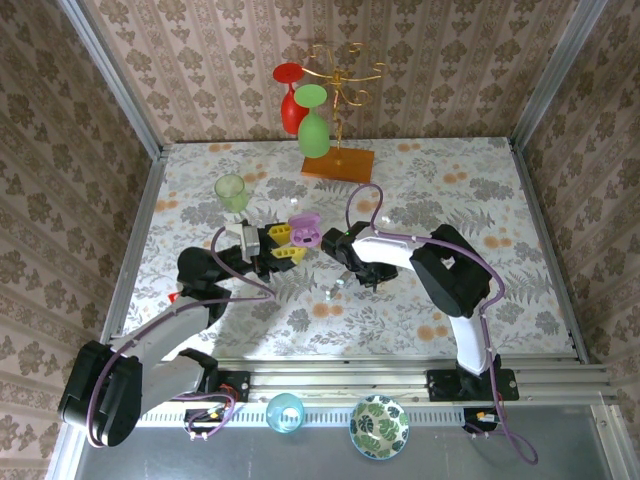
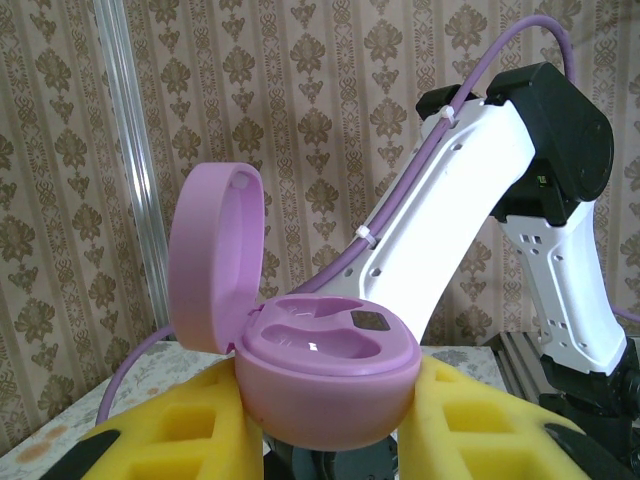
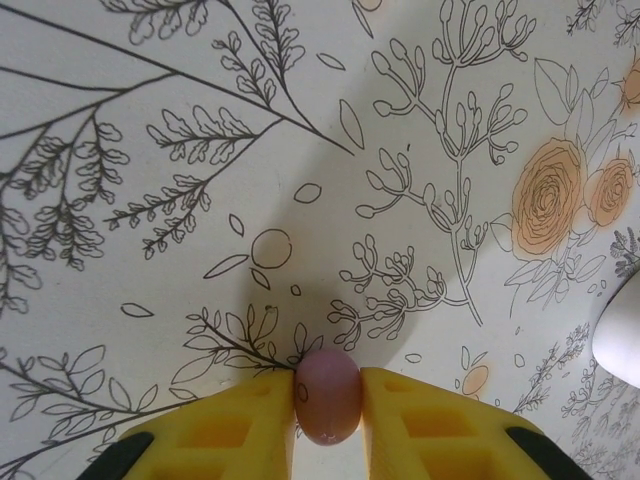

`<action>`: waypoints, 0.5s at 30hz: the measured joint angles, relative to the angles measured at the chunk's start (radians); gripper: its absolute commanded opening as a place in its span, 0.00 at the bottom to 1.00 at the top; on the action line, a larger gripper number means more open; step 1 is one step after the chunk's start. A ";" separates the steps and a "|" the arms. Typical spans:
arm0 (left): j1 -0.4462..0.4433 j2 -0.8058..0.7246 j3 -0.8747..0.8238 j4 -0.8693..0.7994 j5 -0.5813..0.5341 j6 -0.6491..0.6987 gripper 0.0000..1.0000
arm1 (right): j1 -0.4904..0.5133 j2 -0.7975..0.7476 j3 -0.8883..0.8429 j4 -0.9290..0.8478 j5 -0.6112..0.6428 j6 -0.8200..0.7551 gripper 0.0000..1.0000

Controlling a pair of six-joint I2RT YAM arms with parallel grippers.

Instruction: Insert the wireless bluetooth earbuds into the charging case

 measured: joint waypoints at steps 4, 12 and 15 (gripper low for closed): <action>0.000 0.000 0.000 0.000 0.000 0.000 0.19 | 0.000 0.000 0.003 -0.001 0.001 -0.001 0.18; 0.000 0.000 0.000 0.000 0.000 0.000 0.19 | -0.010 -0.053 -0.023 0.024 -0.020 -0.016 0.17; 0.000 0.003 0.000 0.005 0.000 0.000 0.19 | -0.038 -0.157 -0.082 0.071 -0.084 -0.018 0.17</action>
